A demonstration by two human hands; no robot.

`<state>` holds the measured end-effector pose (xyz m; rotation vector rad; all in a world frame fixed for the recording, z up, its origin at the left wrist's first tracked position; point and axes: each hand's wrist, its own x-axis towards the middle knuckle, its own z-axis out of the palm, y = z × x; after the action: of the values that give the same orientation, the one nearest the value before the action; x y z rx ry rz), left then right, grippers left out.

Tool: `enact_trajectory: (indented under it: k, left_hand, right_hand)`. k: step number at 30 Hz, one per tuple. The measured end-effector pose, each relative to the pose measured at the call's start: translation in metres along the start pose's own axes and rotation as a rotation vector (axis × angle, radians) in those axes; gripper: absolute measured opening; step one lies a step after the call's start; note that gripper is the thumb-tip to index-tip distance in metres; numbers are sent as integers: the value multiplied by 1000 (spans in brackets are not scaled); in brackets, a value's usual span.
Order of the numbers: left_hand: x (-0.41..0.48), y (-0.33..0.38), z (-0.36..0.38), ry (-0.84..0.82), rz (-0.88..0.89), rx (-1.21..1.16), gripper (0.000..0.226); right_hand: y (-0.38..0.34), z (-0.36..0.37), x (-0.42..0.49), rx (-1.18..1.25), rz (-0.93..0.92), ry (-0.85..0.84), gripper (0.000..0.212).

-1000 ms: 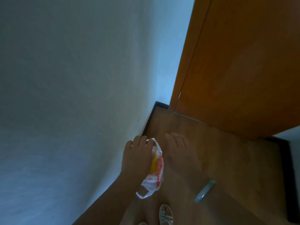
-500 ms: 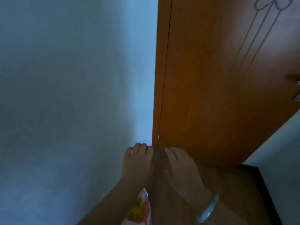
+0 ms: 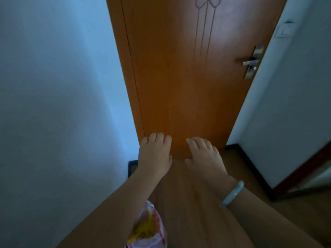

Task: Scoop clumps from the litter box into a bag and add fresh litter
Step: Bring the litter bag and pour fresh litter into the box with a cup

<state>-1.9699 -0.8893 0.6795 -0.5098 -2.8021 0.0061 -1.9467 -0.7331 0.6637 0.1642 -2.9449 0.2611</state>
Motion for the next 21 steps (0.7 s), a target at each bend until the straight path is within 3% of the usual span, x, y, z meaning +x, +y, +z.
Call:
enact_trajectory:
  k: [8, 21]
  left_hand:
    - [-4, 82, -13, -5, 315, -34, 52]
    - [-70, 336, -76, 75, 972, -254, 50]
  right_hand:
    - [56, -34, -90, -51, 282, 70, 59]
    - [148, -112, -329, -284, 883, 233, 53]
